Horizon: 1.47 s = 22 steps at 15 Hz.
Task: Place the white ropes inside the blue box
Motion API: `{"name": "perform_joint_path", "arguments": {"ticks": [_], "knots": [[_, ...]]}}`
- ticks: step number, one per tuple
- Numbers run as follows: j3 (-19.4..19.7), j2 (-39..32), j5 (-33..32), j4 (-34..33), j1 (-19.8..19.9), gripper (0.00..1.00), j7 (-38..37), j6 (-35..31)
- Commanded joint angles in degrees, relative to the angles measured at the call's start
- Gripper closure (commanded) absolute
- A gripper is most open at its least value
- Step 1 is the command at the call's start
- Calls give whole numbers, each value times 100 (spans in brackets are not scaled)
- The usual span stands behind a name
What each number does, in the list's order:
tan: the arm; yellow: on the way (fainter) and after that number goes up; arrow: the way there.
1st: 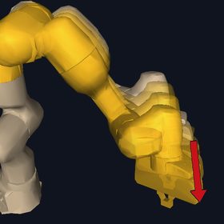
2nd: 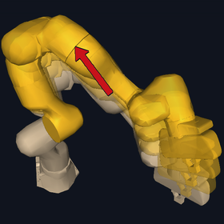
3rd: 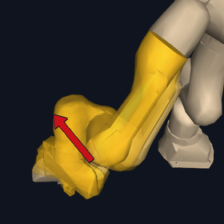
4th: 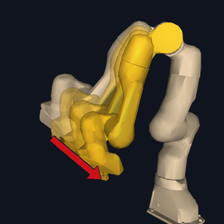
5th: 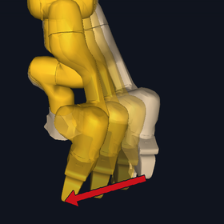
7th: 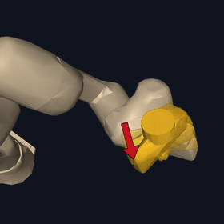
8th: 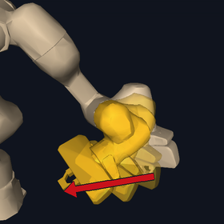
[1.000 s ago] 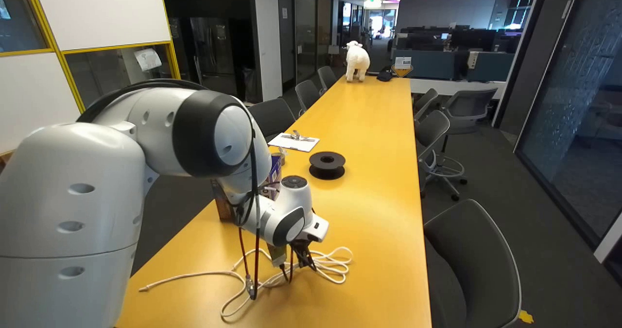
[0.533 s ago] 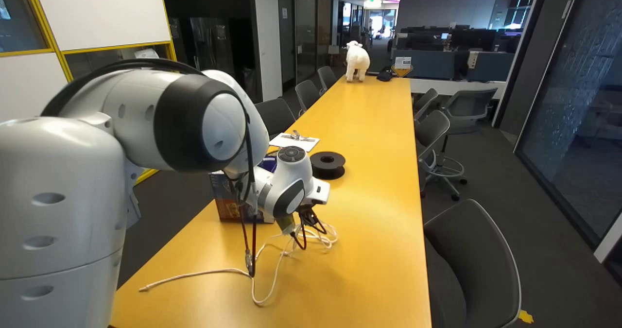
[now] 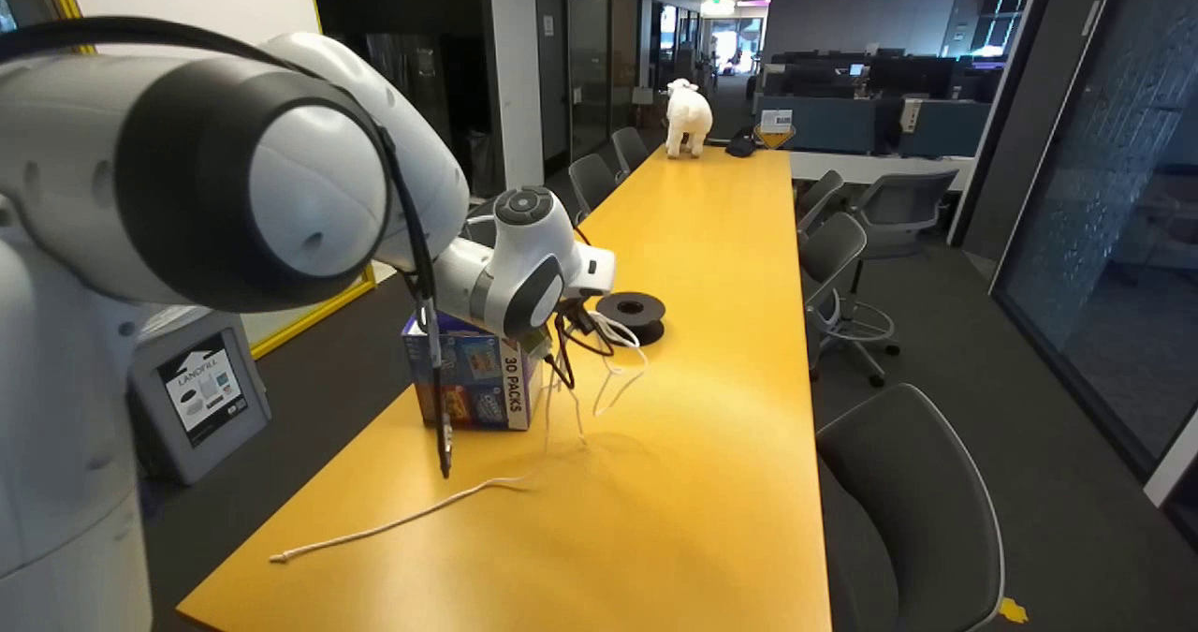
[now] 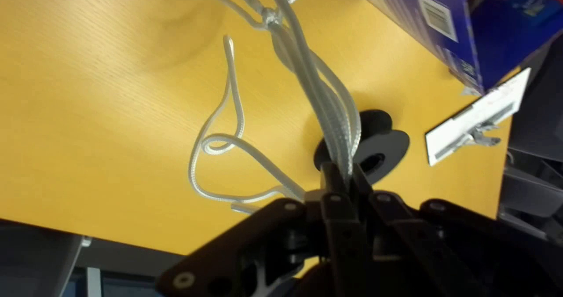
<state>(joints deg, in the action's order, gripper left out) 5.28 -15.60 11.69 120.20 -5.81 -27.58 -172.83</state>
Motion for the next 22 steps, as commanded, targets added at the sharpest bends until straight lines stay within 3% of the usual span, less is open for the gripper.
{"name": "perform_joint_path", "arguments": {"ticks": [1, 5, 12, 16, 18, 22], "knots": [[381, 355, -442, -350, -478, 96, -547, 63], [395, 237, -590, -1116, -695, 98, -801, 186], [1274, -107, -2379, -2274, -1916, 98, -2350, 320], [1574, -300, -2901, -2751, -2375, 98, -2898, 521], [1561, -321, -2933, -2850, -2469, 98, -2893, 609], [1169, -383, -2596, -2790, -2381, 98, -2490, 720]]}}
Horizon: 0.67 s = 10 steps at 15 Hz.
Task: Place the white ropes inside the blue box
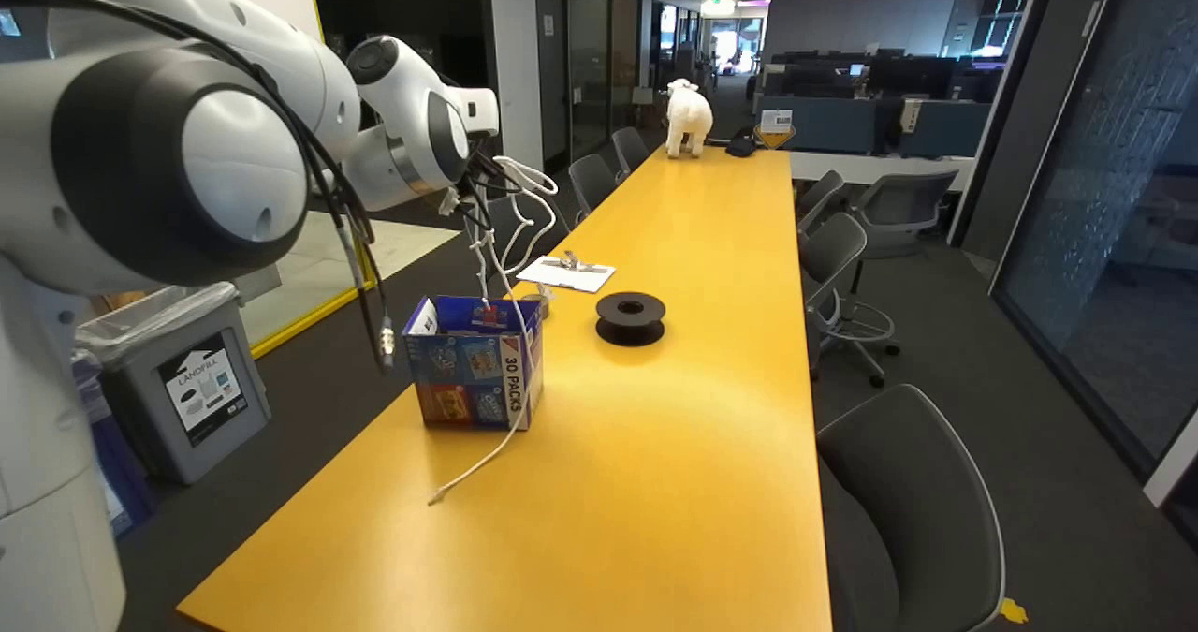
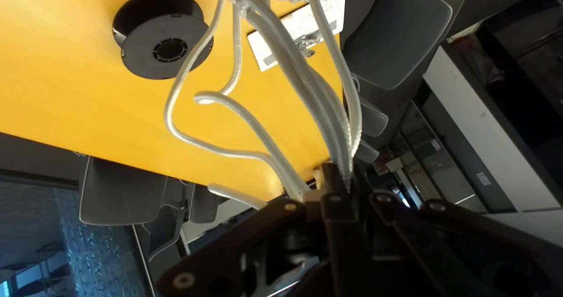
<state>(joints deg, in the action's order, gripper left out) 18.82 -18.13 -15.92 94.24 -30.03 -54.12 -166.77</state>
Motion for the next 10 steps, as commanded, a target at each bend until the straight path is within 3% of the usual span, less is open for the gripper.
{"name": "perform_joint_path", "arguments": {"ticks": [1, 4, 5, 7, 10], "knots": [[-329, -173, 290, -189, 112, 98, 268, 140], [-1000, -356, 1031, -221, 483, 98, 895, 408], [-1468, -431, 1171, -275, 832, 98, 1085, 559], [-1972, -624, 1674, -392, 1148, 98, 1619, 837], [-2345, -952, 2147, -639, 1472, 98, 2203, 1330]]}}
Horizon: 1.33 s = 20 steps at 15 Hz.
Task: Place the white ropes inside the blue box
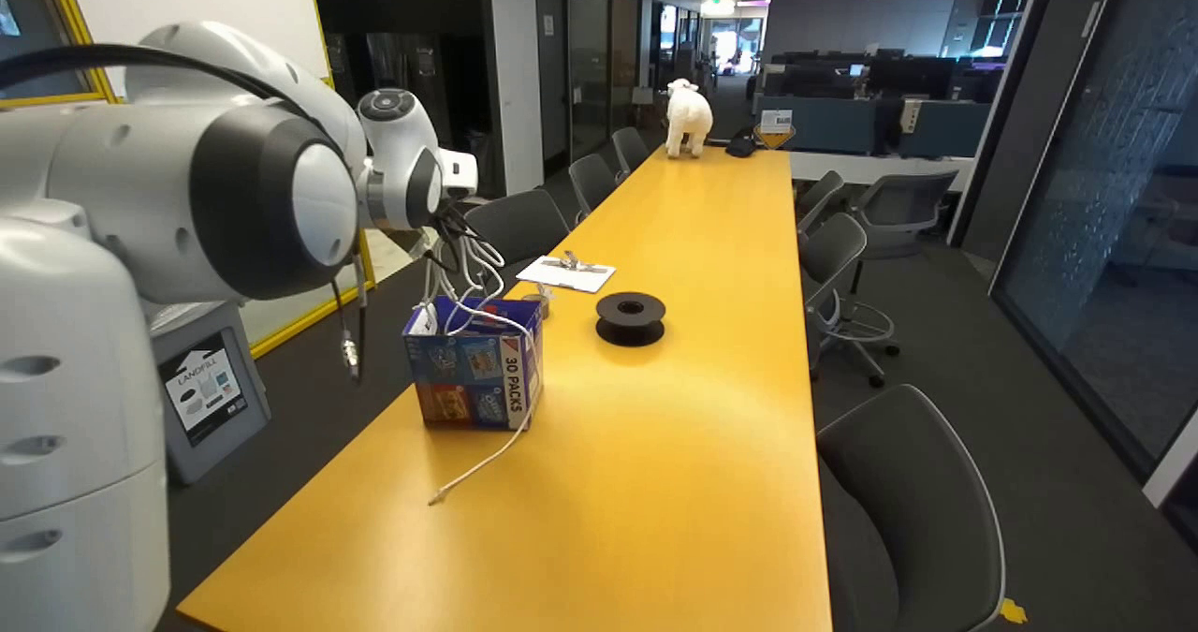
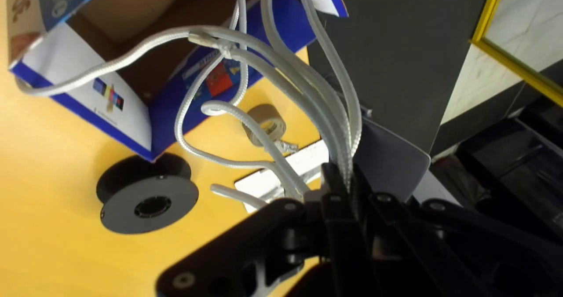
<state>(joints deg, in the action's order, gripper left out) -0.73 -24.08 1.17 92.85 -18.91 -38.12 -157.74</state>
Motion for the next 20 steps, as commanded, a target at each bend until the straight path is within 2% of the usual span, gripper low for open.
{"name": "perform_joint_path", "arguments": {"ticks": [1, 6, 12, 20], "knots": [[-387, -467, 498, -603, 417, 98, 701, 567], [-313, -880, 635, -1070, 641, 98, 1045, 846], [-415, -1346, 916, -1560, 935, 98, 1406, 1372], [-454, -1530, 865, -1746, 872, 98, 1653, 2114]]}}
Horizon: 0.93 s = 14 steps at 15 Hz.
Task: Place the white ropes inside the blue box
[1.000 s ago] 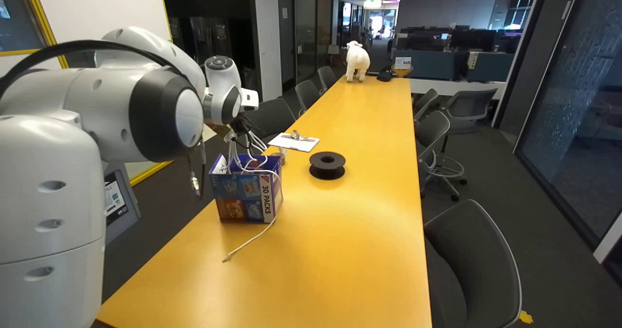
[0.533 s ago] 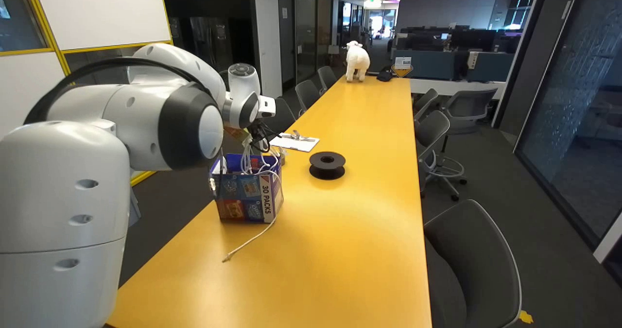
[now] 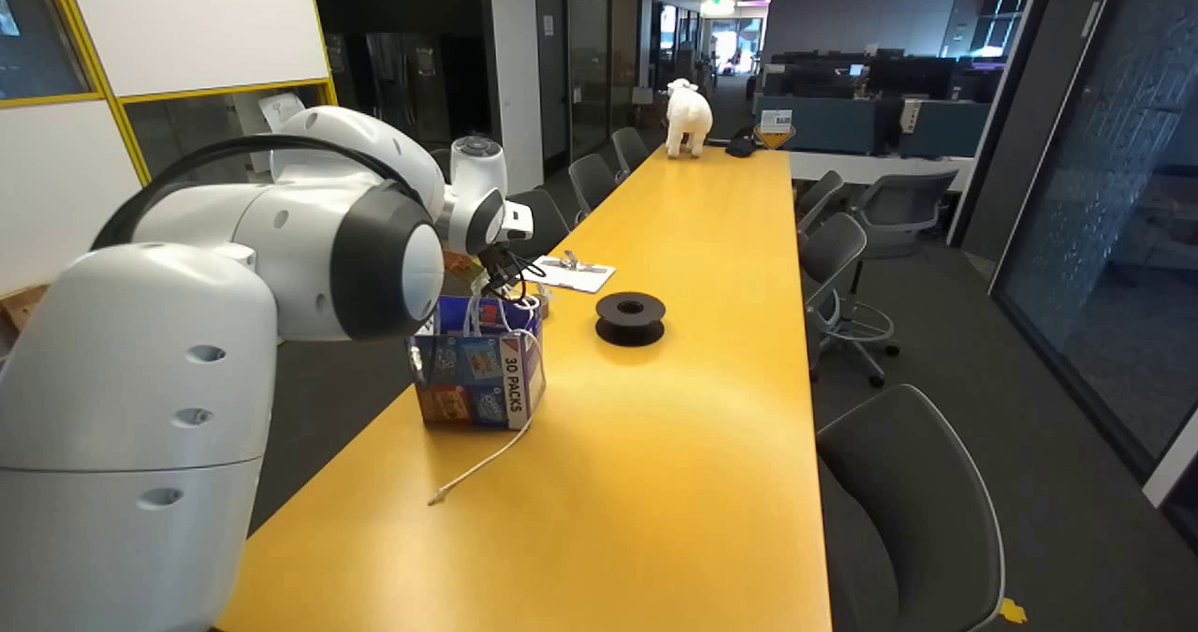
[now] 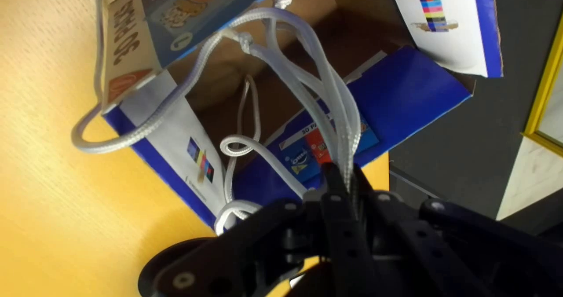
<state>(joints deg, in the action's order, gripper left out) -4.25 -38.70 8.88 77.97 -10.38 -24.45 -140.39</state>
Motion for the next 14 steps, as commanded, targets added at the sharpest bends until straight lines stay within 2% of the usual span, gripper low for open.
{"name": "perform_joint_path", "arguments": {"ticks": [1, 10, 11, 12, 14], "knots": [[-133, 12, 67, -171, 6, 98, 399, 481], [-212, 48, 12, -120, -74, 98, 820, 766], [-192, 16, -3, -160, -75, 68, 818, 839], [-143, 0, -49, -167, -96, 68, 775, 848], [-36, 12, -170, -130, -126, 53, 712, 870]]}}
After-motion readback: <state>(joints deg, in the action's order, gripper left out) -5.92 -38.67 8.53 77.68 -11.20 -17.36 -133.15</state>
